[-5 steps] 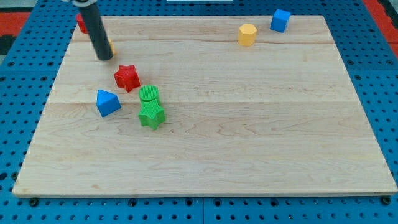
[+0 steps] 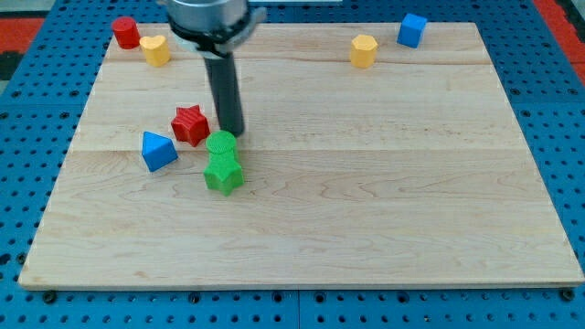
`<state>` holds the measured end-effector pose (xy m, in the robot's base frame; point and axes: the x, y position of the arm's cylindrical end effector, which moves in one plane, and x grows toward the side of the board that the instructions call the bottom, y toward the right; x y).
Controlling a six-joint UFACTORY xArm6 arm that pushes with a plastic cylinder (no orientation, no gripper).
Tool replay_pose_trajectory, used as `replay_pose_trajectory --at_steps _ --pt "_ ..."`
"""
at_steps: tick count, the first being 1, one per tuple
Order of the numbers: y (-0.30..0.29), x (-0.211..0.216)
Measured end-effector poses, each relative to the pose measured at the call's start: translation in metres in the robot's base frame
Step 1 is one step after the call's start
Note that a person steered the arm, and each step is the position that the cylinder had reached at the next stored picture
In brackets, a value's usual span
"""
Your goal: Move the green circle towards the center right
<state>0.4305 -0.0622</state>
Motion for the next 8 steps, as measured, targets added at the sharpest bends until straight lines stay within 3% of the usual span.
replay_pose_trajectory --at_steps 2,3,5,6,8 --pt "0.048 0.039" --pt "0.046 0.011" --pt "-0.043 -0.016" --pt "-0.062 0.01" --pt "0.046 0.035"
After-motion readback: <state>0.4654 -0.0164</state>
